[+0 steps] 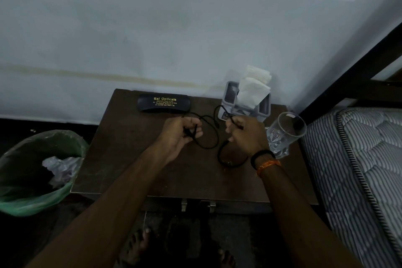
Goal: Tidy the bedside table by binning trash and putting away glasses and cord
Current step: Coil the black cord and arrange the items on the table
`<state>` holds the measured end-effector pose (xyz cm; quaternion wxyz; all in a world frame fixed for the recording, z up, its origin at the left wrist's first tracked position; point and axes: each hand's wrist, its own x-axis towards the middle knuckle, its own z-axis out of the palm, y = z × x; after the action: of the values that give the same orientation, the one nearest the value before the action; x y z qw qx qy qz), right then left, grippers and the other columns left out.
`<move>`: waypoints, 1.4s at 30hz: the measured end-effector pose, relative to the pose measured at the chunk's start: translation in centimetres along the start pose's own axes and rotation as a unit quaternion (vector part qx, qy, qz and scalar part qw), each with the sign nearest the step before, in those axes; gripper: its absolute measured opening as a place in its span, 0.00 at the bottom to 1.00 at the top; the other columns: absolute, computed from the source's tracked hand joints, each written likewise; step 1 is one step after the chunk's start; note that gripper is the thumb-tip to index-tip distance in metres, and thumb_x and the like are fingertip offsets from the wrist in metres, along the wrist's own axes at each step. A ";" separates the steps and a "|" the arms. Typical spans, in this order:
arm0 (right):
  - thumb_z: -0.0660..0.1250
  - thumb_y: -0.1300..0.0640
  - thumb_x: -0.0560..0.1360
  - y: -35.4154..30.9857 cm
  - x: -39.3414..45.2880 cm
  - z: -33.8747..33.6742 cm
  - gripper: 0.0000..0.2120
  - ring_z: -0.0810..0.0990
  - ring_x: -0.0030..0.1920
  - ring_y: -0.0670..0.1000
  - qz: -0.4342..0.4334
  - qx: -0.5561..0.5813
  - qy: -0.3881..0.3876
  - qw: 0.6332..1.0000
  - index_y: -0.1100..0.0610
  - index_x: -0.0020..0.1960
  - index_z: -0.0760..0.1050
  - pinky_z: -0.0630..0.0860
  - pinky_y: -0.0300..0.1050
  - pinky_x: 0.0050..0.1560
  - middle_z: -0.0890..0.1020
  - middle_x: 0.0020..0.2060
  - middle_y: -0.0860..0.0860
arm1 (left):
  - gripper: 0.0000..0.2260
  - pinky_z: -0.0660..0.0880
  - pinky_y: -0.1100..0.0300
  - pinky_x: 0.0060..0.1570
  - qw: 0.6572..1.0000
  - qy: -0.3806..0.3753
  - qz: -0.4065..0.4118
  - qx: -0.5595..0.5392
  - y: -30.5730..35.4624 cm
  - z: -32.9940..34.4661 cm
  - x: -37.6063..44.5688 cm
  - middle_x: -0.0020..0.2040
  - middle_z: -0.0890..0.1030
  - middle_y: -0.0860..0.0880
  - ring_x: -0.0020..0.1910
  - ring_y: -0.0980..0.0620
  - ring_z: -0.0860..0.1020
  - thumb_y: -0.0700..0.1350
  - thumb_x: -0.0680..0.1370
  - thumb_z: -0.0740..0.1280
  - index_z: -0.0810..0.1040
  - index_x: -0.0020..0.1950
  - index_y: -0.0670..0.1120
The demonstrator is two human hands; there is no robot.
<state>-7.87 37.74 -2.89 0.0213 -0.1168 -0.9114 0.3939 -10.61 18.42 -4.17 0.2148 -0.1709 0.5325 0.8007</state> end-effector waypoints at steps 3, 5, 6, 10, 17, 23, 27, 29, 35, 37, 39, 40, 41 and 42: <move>0.67 0.55 0.75 -0.3 -0.1 0.0 0.05 0.84 0.46 0.54 -0.013 -0.114 0.043 0.992 0.52 0.49 0.81 0.80 0.49 0.49 0.85 0.46 0.51 | 0.10 0.80 0.52 0.52 0.999 -0.004 0.008 -0.036 0.2 -0.1 0.0 0.52 0.80 0.36 0.52 0.42 0.80 0.35 0.78 0.60 0.79 0.52 0.33; 0.68 0.59 0.73 -0.9 -0.4 0.3 0.13 0.81 0.53 0.57 -0.059 -0.168 0.108 0.978 0.53 0.57 0.79 0.78 0.49 0.50 0.83 0.54 0.53 | 0.12 0.81 0.52 0.51 0.998 -0.007 0.003 -0.059 0.1 0.0 -0.2 0.52 0.80 0.36 0.52 0.42 0.80 0.38 0.79 0.61 0.78 0.56 0.32; 0.67 0.60 0.73 -1.5 -0.5 0.3 0.14 0.81 0.53 0.56 -0.095 -0.161 0.149 0.971 0.54 0.57 0.79 0.78 0.48 0.49 0.81 0.54 0.53 | 0.14 0.81 0.52 0.51 0.997 -0.009 -0.002 -0.070 0.0 0.1 -0.3 0.53 0.80 0.36 0.53 0.42 0.80 0.40 0.80 0.61 0.77 0.58 0.31; 0.68 0.58 0.73 -3.8 -0.9 0.7 0.03 0.79 0.39 0.44 -0.176 -0.065 0.136 0.973 0.52 0.42 0.80 0.72 0.35 0.38 0.82 0.39 0.45 | 0.18 0.75 0.48 0.63 0.995 -0.052 -0.011 -0.084 0.5 0.3 -1.2 0.58 0.80 0.36 0.58 0.42 0.78 0.45 0.83 0.57 0.76 0.63 0.33; 0.69 0.44 0.76 -5.3 -1.8 2.1 0.19 0.80 0.30 0.50 0.164 0.243 -0.067 0.954 0.61 0.44 0.82 0.75 0.43 0.28 0.84 0.36 0.54 | 0.18 0.75 0.54 0.61 0.987 -0.140 0.019 -0.081 1.3 0.1 -2.4 0.62 0.80 0.38 0.61 0.45 0.79 0.45 0.84 0.54 0.75 0.66 0.36; 0.74 0.57 0.73 -6.0 -1.2 1.9 0.05 0.75 0.32 0.43 0.243 0.496 -0.160 0.818 0.57 0.46 0.80 0.74 0.33 0.29 0.78 0.34 0.49 | 0.15 0.73 0.49 0.65 0.984 -0.155 0.089 -0.017 1.8 -0.8 -3.1 0.62 0.79 0.36 0.63 0.41 0.78 0.34 0.82 0.55 0.73 0.65 0.34; 0.70 0.57 0.76 -6.5 -0.9 1.9 0.04 0.73 0.33 0.44 0.254 0.535 -0.171 0.787 0.57 0.44 0.78 0.72 0.33 0.29 0.79 0.35 0.49 | 0.12 0.80 0.54 0.54 0.988 -0.121 0.088 -0.035 2.3 -1.2 -3.3 0.55 0.82 0.34 0.54 0.41 0.83 0.31 0.81 0.54 0.75 0.58 0.32; 0.67 0.57 0.78 -6.3 -0.4 1.6 0.03 0.73 0.33 0.43 0.242 0.538 -0.145 0.794 0.57 0.47 0.78 0.72 0.33 0.29 0.82 0.38 0.49 | 0.12 0.81 0.59 0.47 0.994 -0.076 0.082 -0.011 2.4 -1.4 -3.4 0.48 0.83 0.37 0.43 0.47 0.85 0.31 0.81 0.54 0.77 0.53 0.35; 0.62 0.54 0.79 -5.5 -0.1 0.0 0.08 0.79 0.40 0.51 0.266 0.623 -0.102 0.728 0.56 0.44 0.76 0.75 0.44 0.44 0.81 0.35 0.50 | 0.11 0.75 0.57 0.45 0.991 -0.001 0.063 -0.117 3.1 -2.9 -3.1 0.35 0.79 0.44 0.26 0.53 0.74 0.30 0.75 0.55 0.75 0.42 0.40; 0.62 0.55 0.78 -5.4 -0.3 -0.6 0.08 0.81 0.39 0.51 0.282 0.614 -0.122 0.727 0.57 0.43 0.75 0.76 0.44 0.44 0.79 0.35 0.51 | 0.10 0.72 0.60 0.39 0.986 0.000 0.062 -0.154 3.9 -3.2 -3.3 0.35 0.76 0.46 0.25 0.55 0.69 0.32 0.75 0.56 0.75 0.43 0.41; 0.61 0.55 0.77 -5.4 -0.4 -0.9 0.08 0.83 0.37 0.51 0.283 0.507 -0.154 0.800 0.57 0.44 0.76 0.77 0.44 0.40 0.81 0.33 0.52 | 0.09 0.70 0.61 0.31 0.985 -0.011 0.063 -0.162 4.7 -3.5 -3.5 0.33 0.73 0.47 0.24 0.55 0.64 0.37 0.77 0.58 0.77 0.46 0.40; 0.60 0.55 0.78 -5.4 -0.4 -0.8 0.09 0.84 0.38 0.52 0.278 0.424 -0.168 0.846 0.58 0.44 0.77 0.77 0.44 0.39 0.83 0.34 0.53 | 0.10 0.68 0.62 0.28 0.985 -0.019 0.064 -0.160 5.0 -3.5 -3.5 0.32 0.72 0.47 0.23 0.55 0.62 0.41 0.79 0.58 0.78 0.46 0.39; 0.61 0.54 0.78 -5.4 -0.5 -0.6 0.11 0.84 0.38 0.53 0.273 0.331 -0.174 0.886 0.60 0.45 0.78 0.78 0.43 0.38 0.85 0.35 0.55 | 0.13 0.66 0.63 0.26 0.986 -0.024 0.064 -0.151 5.1 -3.5 -3.4 0.30 0.71 0.48 0.22 0.56 0.60 0.44 0.81 0.58 0.78 0.46 0.39; 0.62 0.53 0.78 -5.1 -0.5 -0.4 0.13 0.85 0.37 0.54 0.269 0.237 -0.173 0.917 0.62 0.45 0.79 0.78 0.43 0.36 0.86 0.35 0.56 | 0.15 0.64 0.64 0.24 0.988 -0.024 0.065 -0.137 5.1 -3.4 -3.4 0.28 0.70 0.48 0.20 0.56 0.59 0.47 0.83 0.57 0.78 0.46 0.39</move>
<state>-8.30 34.51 1.08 -0.2164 -0.2796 -0.7151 0.6030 -10.27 13.01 0.29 0.1492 -0.1441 0.4221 0.8825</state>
